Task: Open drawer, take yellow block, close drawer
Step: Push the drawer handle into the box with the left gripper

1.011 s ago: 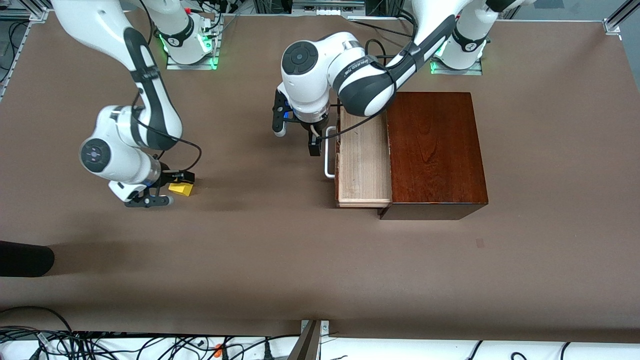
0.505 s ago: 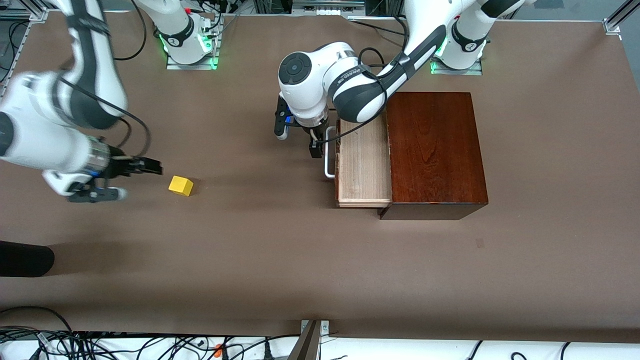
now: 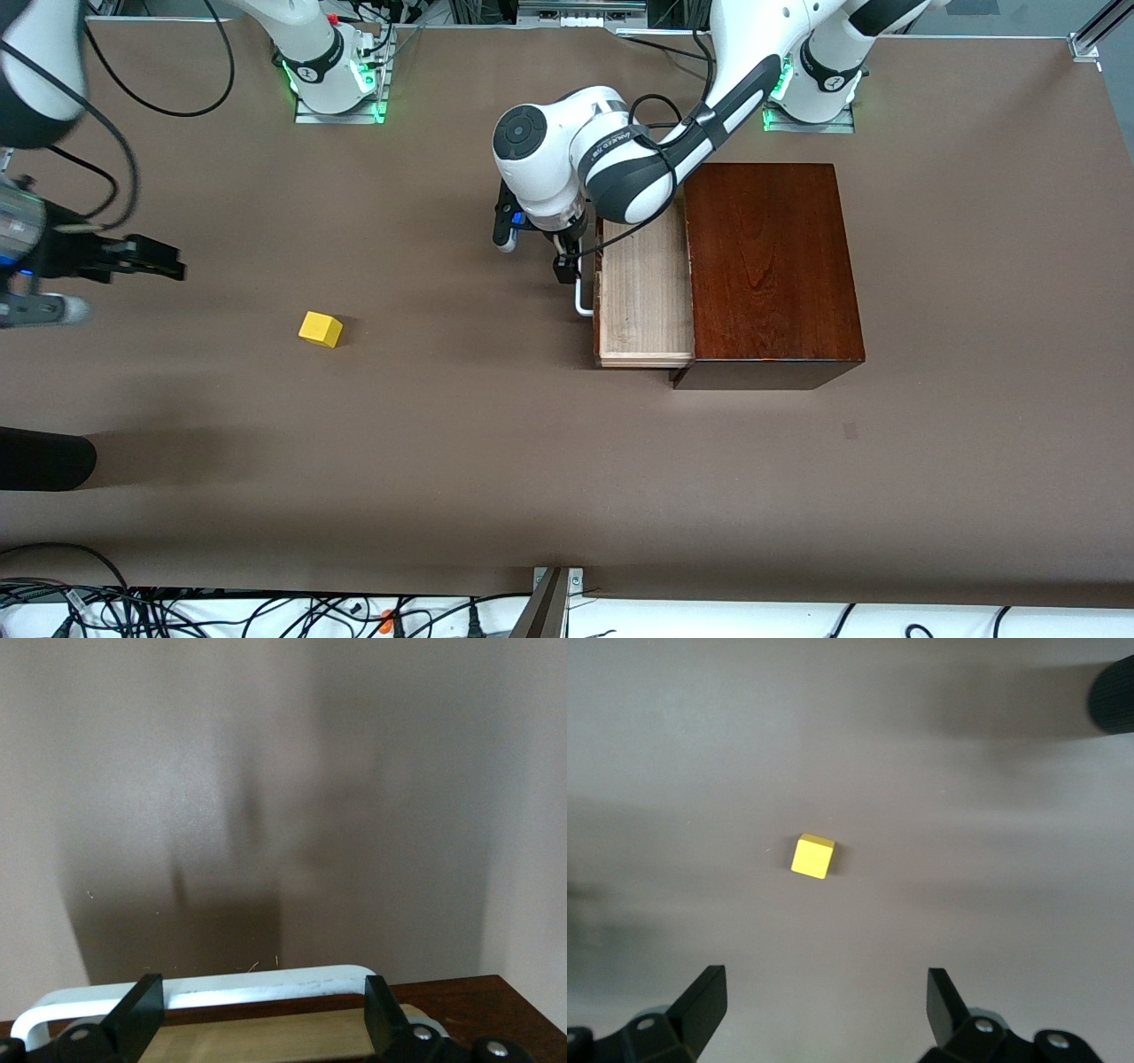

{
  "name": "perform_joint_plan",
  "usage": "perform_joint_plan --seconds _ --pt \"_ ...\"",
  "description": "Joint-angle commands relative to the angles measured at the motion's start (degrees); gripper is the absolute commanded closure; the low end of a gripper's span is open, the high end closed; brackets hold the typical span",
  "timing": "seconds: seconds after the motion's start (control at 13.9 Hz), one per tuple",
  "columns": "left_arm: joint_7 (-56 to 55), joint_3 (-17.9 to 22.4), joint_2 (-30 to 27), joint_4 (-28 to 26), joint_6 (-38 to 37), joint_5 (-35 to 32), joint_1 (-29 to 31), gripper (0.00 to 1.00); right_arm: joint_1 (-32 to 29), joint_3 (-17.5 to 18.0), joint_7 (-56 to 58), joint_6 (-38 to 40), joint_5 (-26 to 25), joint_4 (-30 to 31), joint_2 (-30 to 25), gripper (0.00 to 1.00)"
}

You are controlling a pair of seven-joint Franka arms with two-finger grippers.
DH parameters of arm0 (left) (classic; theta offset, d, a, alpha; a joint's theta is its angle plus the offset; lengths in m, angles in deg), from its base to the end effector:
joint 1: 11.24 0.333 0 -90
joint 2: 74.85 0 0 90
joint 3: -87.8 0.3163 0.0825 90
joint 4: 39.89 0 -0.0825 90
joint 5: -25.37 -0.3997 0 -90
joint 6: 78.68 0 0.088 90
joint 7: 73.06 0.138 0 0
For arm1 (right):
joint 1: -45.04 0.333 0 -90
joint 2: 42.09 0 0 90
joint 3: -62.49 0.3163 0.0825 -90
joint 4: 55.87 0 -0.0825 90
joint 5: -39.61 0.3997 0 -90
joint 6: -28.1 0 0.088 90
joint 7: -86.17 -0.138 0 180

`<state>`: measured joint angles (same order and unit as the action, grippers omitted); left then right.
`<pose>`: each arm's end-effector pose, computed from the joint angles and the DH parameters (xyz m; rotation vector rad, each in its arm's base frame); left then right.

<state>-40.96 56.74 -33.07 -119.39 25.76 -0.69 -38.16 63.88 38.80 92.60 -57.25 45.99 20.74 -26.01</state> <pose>0.4700 -0.5366 0.2691 -2.0556 2.2192 0.2518 0.6363 -0.0051 0.5418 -3.1271 -0.0615 0.1643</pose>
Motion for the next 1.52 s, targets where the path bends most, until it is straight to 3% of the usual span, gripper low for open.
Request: perform_joint_plan --seconds 0.0,0.14,0.43,0.58,0.94,1.44 --pt "-0.1 0.3 -2.1 -1.9 -1.7 -1.5 1.1 0.0 -11.5 12.9 -0.4 6.2 -4.9 2.1 -4.5 0.0" --pt "-0.2 0.3 -3.4 -3.7 -1.8 -1.5 1.9 0.0 -19.9 20.7 -1.1 0.6 -5.1 9.1 -8.6 0.0" --pt "-0.2 0.2 -5.9 -6.6 -1.8 -1.5 3.8 0.0 -23.6 23.9 -1.2 -10.8 -6.0 20.0 -15.3 0.0" --pt "-0.2 0.3 -7.5 -8.3 -1.8 -1.5 4.6 0.0 -24.4 24.0 -0.9 -12.8 -6.6 20.3 -15.5 0.0" --pt "-0.2 0.2 -12.1 -14.5 -1.5 -1.6 7.0 0.0 -24.1 24.4 -0.8 -6.8 -6.7 18.1 -16.9 0.0" --pt "-0.3 0.3 -15.6 -20.3 -1.7 -1.6 10.6 0.0 -24.1 24.6 -1.1 -5.9 -6.4 17.3 -16.3 0.0"
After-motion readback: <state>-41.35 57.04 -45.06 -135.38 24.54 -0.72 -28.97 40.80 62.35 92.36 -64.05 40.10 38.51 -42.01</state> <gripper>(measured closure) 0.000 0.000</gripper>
